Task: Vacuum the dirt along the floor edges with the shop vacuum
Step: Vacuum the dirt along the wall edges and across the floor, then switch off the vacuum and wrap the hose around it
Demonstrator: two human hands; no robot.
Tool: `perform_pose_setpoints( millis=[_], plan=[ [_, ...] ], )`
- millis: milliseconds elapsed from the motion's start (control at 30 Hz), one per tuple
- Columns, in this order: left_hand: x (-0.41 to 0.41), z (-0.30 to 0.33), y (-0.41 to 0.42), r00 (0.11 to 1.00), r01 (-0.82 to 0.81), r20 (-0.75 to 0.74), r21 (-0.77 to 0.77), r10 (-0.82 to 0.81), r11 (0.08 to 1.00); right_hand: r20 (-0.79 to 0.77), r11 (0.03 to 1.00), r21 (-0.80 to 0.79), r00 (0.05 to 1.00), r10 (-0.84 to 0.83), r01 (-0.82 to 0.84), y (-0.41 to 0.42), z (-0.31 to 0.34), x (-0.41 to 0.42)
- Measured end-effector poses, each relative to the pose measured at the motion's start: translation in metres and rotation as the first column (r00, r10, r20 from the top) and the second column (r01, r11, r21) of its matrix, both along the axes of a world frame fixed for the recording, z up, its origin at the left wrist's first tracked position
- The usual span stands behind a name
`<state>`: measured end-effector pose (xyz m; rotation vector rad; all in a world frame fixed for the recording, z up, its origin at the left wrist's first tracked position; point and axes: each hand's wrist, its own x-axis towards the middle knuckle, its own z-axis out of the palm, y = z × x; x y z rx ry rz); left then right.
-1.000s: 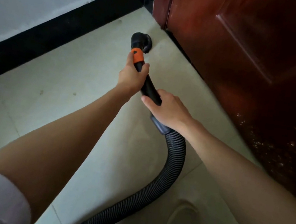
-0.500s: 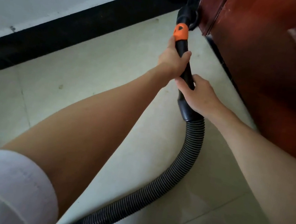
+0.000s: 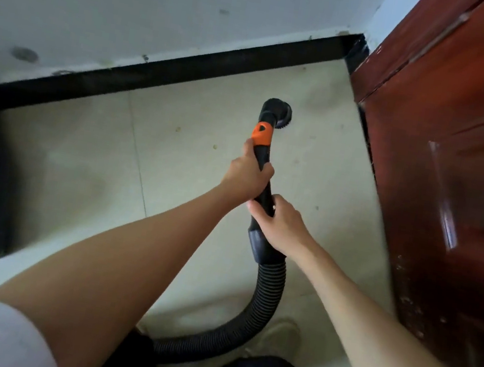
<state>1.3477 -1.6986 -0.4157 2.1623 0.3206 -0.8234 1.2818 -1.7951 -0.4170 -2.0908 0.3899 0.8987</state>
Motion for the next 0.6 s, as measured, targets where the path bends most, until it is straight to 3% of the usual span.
perform_pose_setpoints(
  millis=[167, 300, 467, 600],
  plan=[
    [-0.006, 0.117, 0.039, 0.982, 0.185, 0.042, 0.038, -0.186, 0.982, -0.005, 0.981, 0.092, 0.985, -0.171, 0.171, 0.024, 0.117, -0.003],
    [-0.018, 0.224, 0.106, 0.939, 0.277, 0.149, 0.212, -0.311, 0.937, 0.050, 0.964, 0.129, 0.969, -0.240, 0.232, 0.047, 0.223, 0.001],
    [-0.046, 0.357, 0.200, 0.882, 0.191, 0.330, 0.404, -0.337, 0.894, 0.004, 0.917, 0.305, 0.962, -0.272, 0.258, 0.100, 0.365, 0.002],
    [-0.072, 0.462, 0.264, 0.872, 0.058, 0.412, 0.449, -0.264, 0.892, 0.062, 0.906, 0.407, 0.986, -0.155, 0.117, 0.153, 0.474, -0.001]
  ],
)
